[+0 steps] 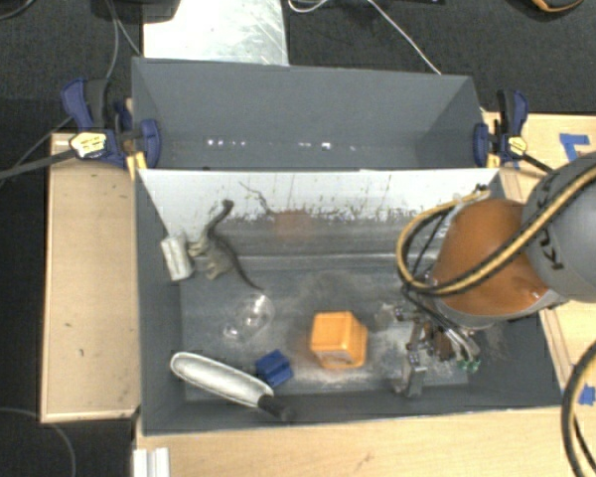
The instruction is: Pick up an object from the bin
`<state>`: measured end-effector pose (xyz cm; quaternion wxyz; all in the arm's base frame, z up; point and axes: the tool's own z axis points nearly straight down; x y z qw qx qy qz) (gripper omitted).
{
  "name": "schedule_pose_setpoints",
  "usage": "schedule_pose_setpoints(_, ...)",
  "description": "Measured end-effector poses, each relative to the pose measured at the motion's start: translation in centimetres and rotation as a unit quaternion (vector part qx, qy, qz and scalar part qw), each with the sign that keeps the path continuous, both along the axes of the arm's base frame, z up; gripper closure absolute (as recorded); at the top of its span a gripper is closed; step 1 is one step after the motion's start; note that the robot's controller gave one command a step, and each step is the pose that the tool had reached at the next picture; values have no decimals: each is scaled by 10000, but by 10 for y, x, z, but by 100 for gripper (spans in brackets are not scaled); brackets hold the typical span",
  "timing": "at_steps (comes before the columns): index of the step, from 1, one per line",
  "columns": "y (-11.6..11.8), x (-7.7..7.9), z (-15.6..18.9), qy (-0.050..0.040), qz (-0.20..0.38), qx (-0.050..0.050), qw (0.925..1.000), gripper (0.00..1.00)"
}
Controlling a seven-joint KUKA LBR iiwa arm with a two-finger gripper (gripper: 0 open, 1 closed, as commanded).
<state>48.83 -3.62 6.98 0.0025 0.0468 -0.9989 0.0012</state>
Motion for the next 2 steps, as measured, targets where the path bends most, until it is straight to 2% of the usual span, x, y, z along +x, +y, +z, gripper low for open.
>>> schedule_pose_setpoints(1, 74, 1, 1, -37, -514, 21, 9987, 0)
schedule_pose_setpoints(2, 48, 53, 1, -25, 438, 1, 9990, 0)
